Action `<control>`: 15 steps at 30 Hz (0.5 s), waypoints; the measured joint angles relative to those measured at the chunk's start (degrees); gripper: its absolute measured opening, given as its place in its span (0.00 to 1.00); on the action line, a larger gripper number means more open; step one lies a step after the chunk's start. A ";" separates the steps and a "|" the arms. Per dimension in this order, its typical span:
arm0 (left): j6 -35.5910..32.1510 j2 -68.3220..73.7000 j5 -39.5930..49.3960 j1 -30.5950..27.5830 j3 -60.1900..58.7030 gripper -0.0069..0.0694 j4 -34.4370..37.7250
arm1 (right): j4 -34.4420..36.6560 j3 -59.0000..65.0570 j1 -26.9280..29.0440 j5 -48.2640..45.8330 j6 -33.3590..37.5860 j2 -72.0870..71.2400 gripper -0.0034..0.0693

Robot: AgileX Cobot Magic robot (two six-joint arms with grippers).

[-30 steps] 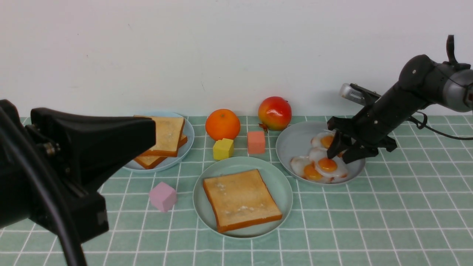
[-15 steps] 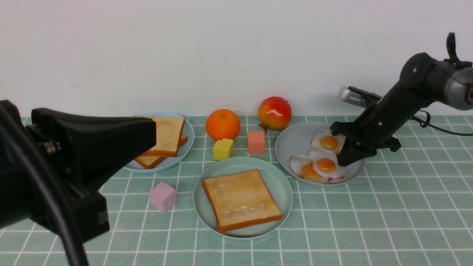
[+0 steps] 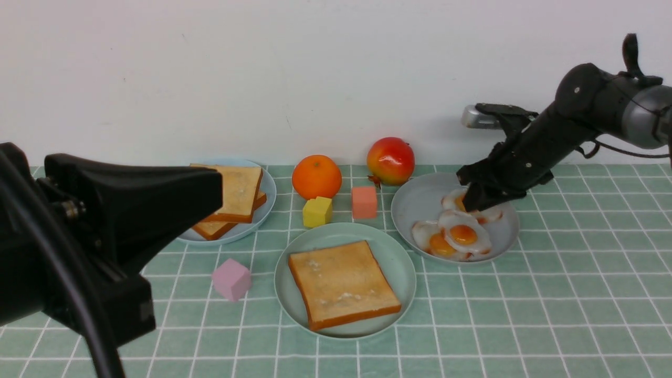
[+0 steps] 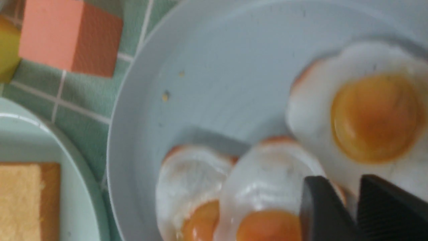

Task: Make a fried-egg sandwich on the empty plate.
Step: Use the right arm to grab a fried egg

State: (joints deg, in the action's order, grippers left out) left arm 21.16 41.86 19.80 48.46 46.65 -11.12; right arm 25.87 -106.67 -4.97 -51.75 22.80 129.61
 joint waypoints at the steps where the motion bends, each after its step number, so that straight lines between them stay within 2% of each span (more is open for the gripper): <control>1: 0.00 0.00 0.00 0.00 0.00 0.12 0.00 | 0.00 0.00 -0.17 0.65 0.42 0.24 0.43; 4: 0.00 0.00 0.00 0.00 0.00 0.12 0.00 | -0.12 0.00 -0.80 2.15 1.57 1.32 0.51; 6: 0.00 0.00 0.00 0.00 0.00 0.12 0.00 | -0.06 0.00 -1.01 2.88 1.98 1.91 0.52; 15: 0.00 0.00 0.06 0.00 0.00 0.12 0.00 | -1.56 -0.37 -1.42 2.79 2.20 2.32 0.46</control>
State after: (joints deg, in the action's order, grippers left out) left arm 21.16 41.86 19.86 48.46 46.65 -11.12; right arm 24.31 -107.04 -6.39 -48.96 25.00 131.93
